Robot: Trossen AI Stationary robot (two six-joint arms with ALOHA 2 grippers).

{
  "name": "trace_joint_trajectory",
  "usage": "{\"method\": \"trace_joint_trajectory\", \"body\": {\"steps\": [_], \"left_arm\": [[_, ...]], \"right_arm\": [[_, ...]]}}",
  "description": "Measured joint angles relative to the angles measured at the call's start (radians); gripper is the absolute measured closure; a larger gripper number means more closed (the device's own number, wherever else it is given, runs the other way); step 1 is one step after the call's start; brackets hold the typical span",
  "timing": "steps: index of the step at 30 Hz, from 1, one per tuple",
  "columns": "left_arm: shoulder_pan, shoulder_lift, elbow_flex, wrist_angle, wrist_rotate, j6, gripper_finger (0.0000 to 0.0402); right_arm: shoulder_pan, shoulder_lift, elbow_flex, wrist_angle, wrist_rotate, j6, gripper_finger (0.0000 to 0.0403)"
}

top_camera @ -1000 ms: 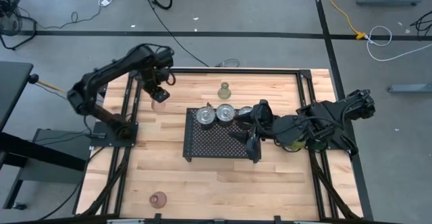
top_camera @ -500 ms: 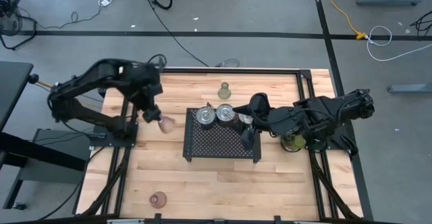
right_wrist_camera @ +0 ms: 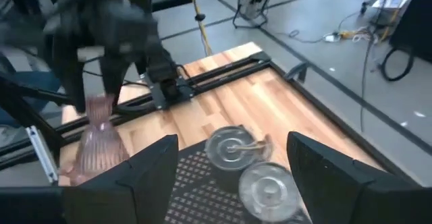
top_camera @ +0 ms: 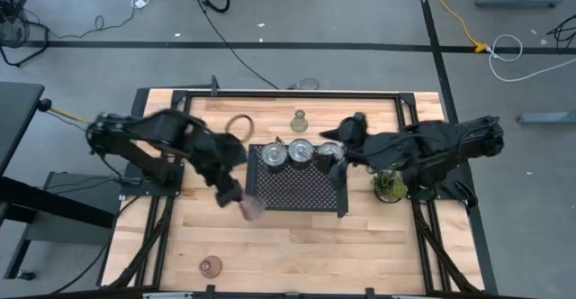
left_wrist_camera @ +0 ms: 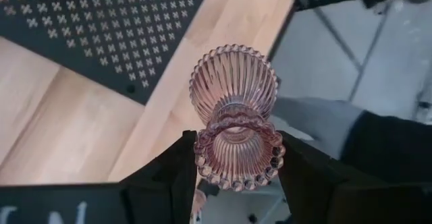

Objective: Pick & Place candle stick holders
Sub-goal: Put the top pink glass candle holder on the shelf

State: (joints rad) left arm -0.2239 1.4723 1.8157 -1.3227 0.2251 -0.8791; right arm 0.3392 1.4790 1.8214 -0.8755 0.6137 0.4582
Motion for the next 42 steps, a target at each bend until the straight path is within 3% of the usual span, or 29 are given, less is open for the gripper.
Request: {"method": "trace_joint_trajectory", "body": {"steps": [9,17,25,37,42], "left_arm": [[-0.003,0.277,0.249,0.079,-0.033,-0.027,0.0225],[0.029,0.480,0.532,-0.065,-0.091,-0.035,0.0225],[0.092,0.544,0.519,-0.072,-0.069,-0.043,0.0225],[0.125,0.554,0.520,-0.071,-0.133,-0.060,0.0225],[0.131,0.587,0.518,-0.096,-0.093,-0.056,0.0225]], "right_arm": [[0.024,-0.195,0.001,-0.097,-0.061,0.004,0.0128],[0.052,-0.280,0.001,-0.232,-0.110,0.020,0.0128],[0.058,-0.282,0.001,-0.322,-0.118,0.014,0.0128],[0.058,-0.282,0.001,-0.324,-0.135,-0.026,0.0128],[0.058,-0.282,0.001,-0.323,-0.135,-0.052,0.0128]]}}
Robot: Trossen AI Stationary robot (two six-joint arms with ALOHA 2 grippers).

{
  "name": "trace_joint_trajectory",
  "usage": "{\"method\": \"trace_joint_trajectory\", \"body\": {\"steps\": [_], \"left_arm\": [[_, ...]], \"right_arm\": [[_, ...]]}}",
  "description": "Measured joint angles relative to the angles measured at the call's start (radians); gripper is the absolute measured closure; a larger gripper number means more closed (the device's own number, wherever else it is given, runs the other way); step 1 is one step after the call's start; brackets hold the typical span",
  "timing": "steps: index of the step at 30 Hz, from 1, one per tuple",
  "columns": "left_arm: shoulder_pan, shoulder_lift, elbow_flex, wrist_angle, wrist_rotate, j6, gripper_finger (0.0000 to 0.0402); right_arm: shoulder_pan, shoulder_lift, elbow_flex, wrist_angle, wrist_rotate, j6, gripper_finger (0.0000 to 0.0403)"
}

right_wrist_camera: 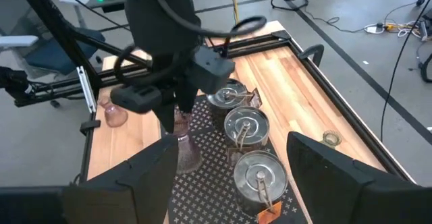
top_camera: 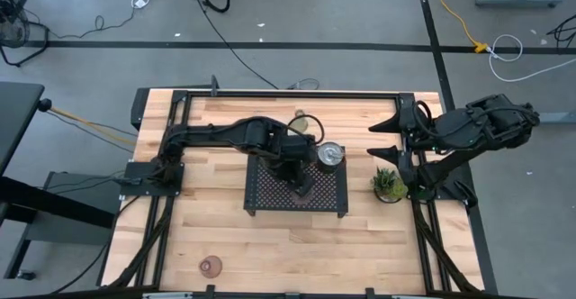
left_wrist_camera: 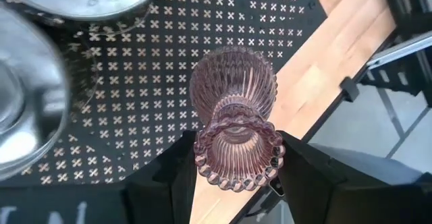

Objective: Pick & Place candle stick holders
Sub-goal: Put the top pink glass candle holder on the shelf

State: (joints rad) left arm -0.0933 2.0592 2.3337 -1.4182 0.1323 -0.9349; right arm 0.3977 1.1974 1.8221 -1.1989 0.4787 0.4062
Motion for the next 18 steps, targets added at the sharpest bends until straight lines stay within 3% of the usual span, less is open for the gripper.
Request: {"method": "trace_joint_trajectory", "body": {"steps": [18], "left_arm": [[0.016,0.009,0.000,0.008,0.022,0.026,0.0218]], "right_arm": [[0.000,0.000,0.000,-0.018,0.002,-0.006,0.0128]]}}
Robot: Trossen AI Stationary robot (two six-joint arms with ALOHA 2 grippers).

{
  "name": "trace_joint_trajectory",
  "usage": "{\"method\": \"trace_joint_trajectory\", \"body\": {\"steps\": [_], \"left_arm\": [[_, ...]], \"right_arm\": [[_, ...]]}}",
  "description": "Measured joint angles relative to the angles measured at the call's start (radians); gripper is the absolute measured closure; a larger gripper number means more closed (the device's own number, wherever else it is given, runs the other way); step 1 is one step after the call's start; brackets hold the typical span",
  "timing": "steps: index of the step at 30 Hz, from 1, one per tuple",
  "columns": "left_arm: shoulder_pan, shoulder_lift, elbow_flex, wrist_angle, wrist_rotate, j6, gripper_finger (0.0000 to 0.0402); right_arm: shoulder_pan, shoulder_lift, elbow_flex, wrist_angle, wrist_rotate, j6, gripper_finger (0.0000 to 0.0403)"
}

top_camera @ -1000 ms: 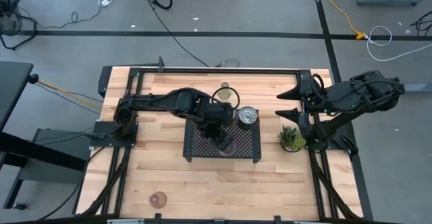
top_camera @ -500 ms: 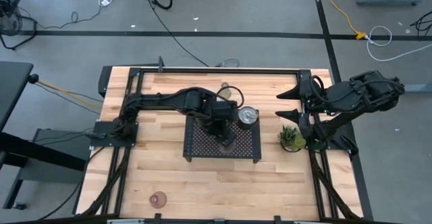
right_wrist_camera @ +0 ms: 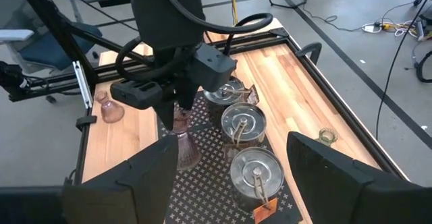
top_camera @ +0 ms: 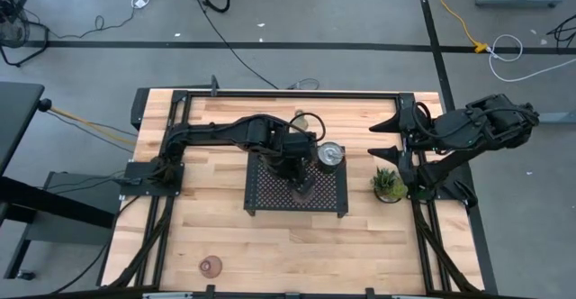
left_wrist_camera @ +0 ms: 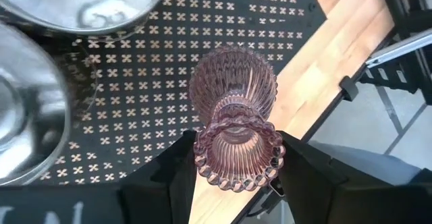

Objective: Pick & Place candle stick holders
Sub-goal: Put the top pink glass candle holder on the shelf

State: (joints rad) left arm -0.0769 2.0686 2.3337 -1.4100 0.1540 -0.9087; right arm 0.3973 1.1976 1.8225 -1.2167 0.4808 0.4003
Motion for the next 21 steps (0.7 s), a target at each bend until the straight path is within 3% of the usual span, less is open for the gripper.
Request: {"method": "trace_joint_trajectory", "body": {"steps": [21], "left_arm": [[0.001,0.000,0.000,0.061,-0.026,0.007,0.0200]], "right_arm": [[0.000,0.000,0.000,-0.005,0.000,-0.017,0.0128]]}}
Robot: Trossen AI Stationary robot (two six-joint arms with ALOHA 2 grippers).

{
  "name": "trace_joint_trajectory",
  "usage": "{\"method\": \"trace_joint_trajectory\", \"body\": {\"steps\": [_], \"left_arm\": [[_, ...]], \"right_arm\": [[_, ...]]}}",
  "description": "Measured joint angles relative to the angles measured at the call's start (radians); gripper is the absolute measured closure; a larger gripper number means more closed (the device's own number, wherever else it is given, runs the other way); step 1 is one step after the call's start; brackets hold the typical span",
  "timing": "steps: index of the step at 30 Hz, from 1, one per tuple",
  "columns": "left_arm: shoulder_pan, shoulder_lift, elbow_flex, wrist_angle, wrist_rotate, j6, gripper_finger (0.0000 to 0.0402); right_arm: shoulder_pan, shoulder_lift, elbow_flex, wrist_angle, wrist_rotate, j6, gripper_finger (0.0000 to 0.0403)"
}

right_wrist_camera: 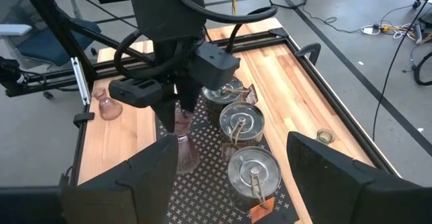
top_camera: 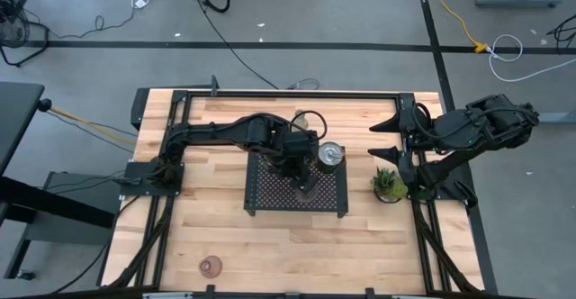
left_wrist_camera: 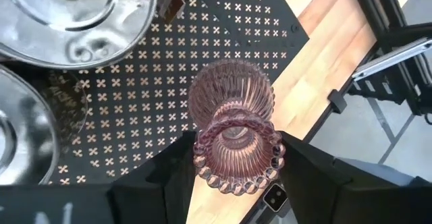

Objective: Pick & Place candle stick holders
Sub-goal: Put the top pink glass candle holder on the shelf, then put the green glass candle holder on the shelf aligned with the other glass candle holder

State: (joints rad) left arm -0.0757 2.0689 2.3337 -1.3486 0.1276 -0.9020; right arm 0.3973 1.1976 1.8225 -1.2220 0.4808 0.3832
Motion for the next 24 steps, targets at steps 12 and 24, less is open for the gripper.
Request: {"method": "trace_joint_trajectory", "body": {"steps": [12,24], "left_arm": [[0.001,0.000,0.000,-0.001,-0.033,0.036,0.0195],[0.001,0.000,0.000,-0.001,-0.045,0.034,0.0175]], "right_arm": [[0.000,0.000,0.000,0.000,0.000,0.000,0.0128],[0.000,0.000,0.000,0.000,-0.001,0.000,0.0128]]}}
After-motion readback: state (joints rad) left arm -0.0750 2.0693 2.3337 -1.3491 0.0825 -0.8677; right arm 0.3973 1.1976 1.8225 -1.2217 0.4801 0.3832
